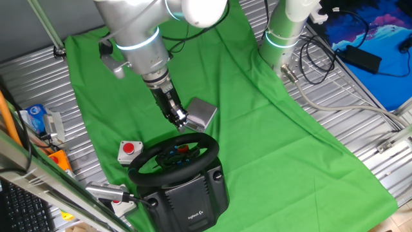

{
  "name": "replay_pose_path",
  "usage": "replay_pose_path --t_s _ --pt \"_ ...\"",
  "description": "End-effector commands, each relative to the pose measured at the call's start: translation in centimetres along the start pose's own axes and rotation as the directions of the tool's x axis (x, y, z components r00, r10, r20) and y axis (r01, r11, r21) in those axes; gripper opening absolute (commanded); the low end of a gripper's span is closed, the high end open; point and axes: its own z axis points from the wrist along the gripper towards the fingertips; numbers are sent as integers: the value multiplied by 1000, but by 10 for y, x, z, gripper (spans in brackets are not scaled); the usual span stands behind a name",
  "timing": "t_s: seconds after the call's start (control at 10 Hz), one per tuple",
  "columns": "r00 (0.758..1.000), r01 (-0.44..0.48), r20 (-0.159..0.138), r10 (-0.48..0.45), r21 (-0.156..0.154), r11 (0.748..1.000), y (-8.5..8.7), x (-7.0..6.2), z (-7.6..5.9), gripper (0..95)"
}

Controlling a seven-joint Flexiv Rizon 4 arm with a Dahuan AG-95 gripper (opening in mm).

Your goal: Rotate the steering wheel 90 degrees counterclockwise

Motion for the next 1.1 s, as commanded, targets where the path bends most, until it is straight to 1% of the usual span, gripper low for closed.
replay_pose_path --t_s 0.1,0.3,0.4,0.6,0.8,0.9,1.0,1.1 --pt "1000 7 5 -7 -1 1000 0 1 0 0" --pt "1000 12 5 -12 -2 1000 0 2 0 0" --pt "1000 19 -2 -20 -5 1000 0 2 0 0" --pt "1000 29 1 -29 -13 999 0 2 0 0" --pt "999 37 6 -37 -28 999 0 2 0 0" --pt "1000 12 12 -12 -57 998 0 2 0 0" --pt "1000 -7 20 9 -57 998 0 2 0 0" --pt "999 -25 21 26 -58 998 0 2 0 0"
